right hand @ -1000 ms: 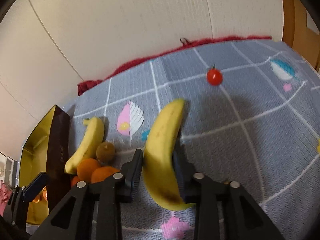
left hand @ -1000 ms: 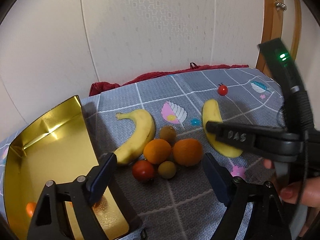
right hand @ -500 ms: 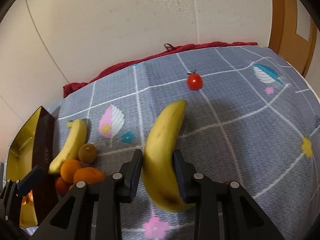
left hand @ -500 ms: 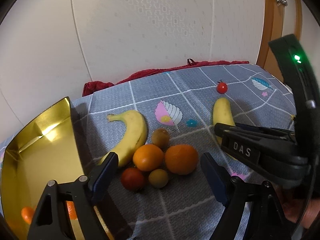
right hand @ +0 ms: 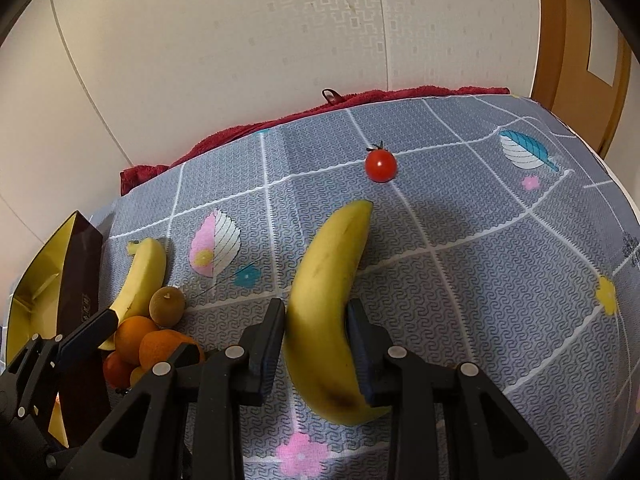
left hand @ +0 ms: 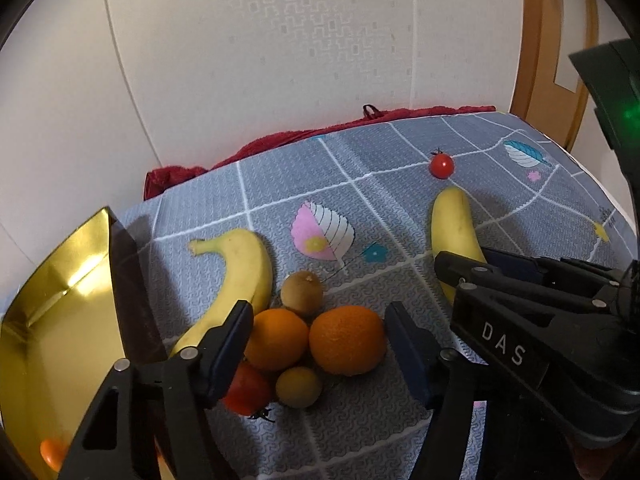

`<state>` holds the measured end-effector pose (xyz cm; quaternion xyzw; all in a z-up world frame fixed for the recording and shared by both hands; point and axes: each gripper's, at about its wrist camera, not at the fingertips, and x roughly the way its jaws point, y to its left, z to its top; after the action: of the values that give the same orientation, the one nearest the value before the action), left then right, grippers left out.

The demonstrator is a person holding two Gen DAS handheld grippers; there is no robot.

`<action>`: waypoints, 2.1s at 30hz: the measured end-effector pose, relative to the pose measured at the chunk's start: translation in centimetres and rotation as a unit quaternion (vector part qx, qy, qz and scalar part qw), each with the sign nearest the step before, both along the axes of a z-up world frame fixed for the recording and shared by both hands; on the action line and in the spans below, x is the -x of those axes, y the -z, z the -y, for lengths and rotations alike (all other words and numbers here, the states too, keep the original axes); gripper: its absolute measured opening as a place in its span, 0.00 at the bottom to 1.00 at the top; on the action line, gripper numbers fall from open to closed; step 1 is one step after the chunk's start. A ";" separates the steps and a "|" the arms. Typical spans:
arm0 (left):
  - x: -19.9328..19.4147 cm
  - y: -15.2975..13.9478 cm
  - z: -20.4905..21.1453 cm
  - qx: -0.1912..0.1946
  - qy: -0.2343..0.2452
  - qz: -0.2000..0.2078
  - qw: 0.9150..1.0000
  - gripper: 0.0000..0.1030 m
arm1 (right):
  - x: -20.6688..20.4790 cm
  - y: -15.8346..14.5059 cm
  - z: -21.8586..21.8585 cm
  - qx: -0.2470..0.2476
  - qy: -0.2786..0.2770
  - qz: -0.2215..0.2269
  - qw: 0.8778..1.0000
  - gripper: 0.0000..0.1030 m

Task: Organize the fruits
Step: 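Close the right gripper on the banana while the left gripper approaches the fruit pile, then close the left gripper on a mandarin in the fruit pile, then carry the mandarin into the tray and open the left gripper while the right carries the banana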

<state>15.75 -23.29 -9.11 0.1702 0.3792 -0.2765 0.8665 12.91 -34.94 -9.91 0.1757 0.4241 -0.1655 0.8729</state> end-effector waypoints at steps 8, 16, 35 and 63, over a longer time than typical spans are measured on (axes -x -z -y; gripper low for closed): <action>1.0 -0.3 -0.2 0.022 0.021 0.010 0.999 0.48 | 0.1 0.0 0.2 -0.008 0.004 0.003 1.000 0.31; 0.7 -0.2 -0.3 0.030 0.008 0.006 1.000 0.65 | 0.4 0.0 0.4 -0.009 0.012 0.003 1.000 0.31; 2.0 0.4 1.2 -0.026 0.060 0.023 0.998 0.39 | 0.5 0.1 0.6 -0.023 0.010 0.009 1.000 0.31; 2.5 -1.1 -3.1 0.080 0.016 -0.018 0.996 0.40 | 0.4 -0.1 0.1 -0.007 -0.003 0.012 1.000 0.31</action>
<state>13.29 -20.23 -7.97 0.1013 0.3682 -0.3231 0.8659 12.46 -35.00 -9.79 0.1826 0.4156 -0.1583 0.8769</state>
